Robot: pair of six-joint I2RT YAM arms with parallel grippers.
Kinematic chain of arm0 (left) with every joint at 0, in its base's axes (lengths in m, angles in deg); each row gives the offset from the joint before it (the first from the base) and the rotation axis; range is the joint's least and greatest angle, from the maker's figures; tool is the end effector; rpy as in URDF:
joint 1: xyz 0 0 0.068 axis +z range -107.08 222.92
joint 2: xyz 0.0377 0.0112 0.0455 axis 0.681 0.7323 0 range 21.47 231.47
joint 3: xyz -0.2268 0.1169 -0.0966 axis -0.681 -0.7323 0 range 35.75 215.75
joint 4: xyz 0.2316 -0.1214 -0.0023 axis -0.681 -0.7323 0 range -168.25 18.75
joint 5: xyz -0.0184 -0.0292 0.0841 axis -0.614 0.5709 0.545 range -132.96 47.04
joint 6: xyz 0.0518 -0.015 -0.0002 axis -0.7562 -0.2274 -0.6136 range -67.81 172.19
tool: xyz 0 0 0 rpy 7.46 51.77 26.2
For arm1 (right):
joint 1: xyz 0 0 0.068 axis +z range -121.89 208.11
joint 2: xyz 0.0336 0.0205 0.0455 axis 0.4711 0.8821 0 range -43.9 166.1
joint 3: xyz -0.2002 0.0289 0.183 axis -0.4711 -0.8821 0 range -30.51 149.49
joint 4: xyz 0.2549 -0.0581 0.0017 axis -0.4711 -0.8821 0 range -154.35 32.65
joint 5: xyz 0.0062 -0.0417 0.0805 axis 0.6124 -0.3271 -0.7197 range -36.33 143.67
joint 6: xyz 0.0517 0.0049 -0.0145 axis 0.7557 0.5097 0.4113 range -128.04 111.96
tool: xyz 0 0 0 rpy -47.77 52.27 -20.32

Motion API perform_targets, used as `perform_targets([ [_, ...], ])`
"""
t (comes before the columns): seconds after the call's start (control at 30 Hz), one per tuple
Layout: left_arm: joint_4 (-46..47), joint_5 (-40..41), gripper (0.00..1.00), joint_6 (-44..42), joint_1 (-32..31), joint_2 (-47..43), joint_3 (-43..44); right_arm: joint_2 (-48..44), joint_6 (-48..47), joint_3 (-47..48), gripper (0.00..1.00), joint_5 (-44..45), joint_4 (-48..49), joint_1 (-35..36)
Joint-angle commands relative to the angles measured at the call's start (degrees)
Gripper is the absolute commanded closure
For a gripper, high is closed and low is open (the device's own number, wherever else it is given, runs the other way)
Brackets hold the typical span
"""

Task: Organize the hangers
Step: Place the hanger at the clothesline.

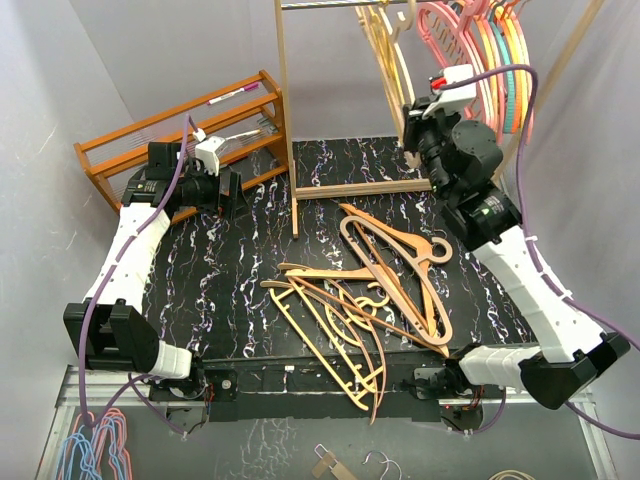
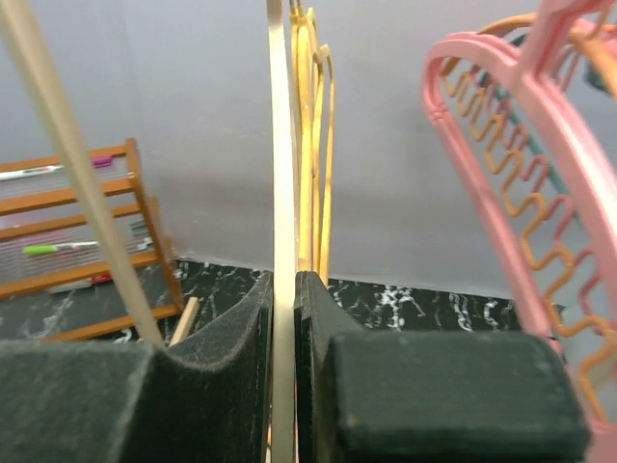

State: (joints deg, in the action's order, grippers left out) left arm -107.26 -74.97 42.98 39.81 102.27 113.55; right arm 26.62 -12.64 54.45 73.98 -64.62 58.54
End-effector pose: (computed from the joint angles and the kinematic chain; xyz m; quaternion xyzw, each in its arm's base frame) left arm 0.3051 -0.0356 0.3556 0.2111 0.8499 -0.2265 0.4264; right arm 0.2310 0.1214 0.4950 -0.0699 0.6607 0.0514 0.7456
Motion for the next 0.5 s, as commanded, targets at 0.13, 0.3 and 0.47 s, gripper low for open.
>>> perform_targets([
  [0.13,0.6,-1.3,0.02,-0.4,0.0,-2.1,-1.3,4.4,2.3,14.9,0.92,-13.4,-9.4,-5.1],
  [0.3,0.6,-1.1,0.03,-0.3,0.0,-2.1,-1.5,11.6,3.5,24.8,0.92,-19.5,-15.0,-5.2],
  [0.47,0.6,-0.9,0.03,-0.4,0.0,-2.1,-1.6,16.7,4.8,30.9,0.92,-21.8,-17.7,-5.1],
])
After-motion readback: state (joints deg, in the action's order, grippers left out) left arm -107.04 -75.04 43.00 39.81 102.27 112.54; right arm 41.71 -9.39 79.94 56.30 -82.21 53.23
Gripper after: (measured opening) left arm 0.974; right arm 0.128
